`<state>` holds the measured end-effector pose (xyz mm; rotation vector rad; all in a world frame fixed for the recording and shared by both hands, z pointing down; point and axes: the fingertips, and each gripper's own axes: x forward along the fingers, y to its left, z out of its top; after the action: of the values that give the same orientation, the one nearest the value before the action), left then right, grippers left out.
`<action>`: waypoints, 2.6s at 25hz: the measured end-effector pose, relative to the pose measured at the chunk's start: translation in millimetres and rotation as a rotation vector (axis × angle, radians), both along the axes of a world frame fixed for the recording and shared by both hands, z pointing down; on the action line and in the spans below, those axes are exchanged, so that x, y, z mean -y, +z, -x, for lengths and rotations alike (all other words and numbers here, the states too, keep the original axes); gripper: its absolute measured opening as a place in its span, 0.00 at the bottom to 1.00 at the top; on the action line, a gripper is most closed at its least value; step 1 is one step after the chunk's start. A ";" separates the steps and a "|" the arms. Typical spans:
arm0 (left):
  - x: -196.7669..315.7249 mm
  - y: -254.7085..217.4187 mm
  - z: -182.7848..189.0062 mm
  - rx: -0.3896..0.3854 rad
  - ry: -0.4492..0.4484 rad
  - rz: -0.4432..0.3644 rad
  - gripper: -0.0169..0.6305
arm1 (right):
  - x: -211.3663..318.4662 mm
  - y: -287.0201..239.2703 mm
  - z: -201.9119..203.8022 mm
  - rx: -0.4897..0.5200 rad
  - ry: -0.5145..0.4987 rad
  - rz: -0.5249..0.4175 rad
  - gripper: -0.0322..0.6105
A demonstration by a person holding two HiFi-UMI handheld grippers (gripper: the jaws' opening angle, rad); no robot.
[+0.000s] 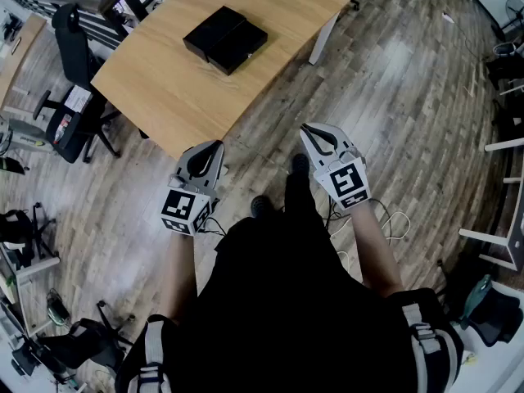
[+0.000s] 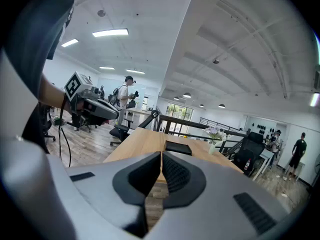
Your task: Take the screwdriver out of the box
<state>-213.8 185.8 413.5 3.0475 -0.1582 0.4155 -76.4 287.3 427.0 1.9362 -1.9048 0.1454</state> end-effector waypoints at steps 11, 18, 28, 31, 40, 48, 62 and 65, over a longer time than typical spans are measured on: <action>-4.4 17.8 -2.5 0.027 0.020 0.038 0.06 | -3.5 17.1 3.7 0.023 0.008 0.017 0.09; -1.3 20.5 -22.7 0.025 0.030 0.027 0.06 | -10.2 34.7 -14.8 0.043 0.041 0.039 0.09; 4.9 31.0 -37.0 0.044 -0.026 0.034 0.06 | 0.1 51.8 -37.2 0.067 0.029 0.050 0.09; 10.6 30.5 -49.4 0.046 -0.053 0.037 0.06 | 5.4 53.7 -52.3 0.068 0.013 0.051 0.09; 41.0 16.0 -85.4 0.041 -0.118 0.005 0.06 | 51.2 52.7 -88.7 0.073 -0.067 0.042 0.09; 50.0 11.5 -134.5 0.039 -0.179 0.000 0.06 | 73.4 49.3 -143.4 0.072 -0.132 0.041 0.09; 60.9 14.5 -203.6 0.056 -0.292 -0.001 0.06 | 101.1 52.7 -219.6 0.136 -0.237 0.040 0.09; 60.8 15.6 -215.6 0.057 -0.320 -0.005 0.06 | 103.0 57.3 -232.8 0.137 -0.267 0.048 0.09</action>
<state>1.8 125.1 429.1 2.9395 -0.6382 0.4765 156.4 184.3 484.3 1.6596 -2.2069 0.2478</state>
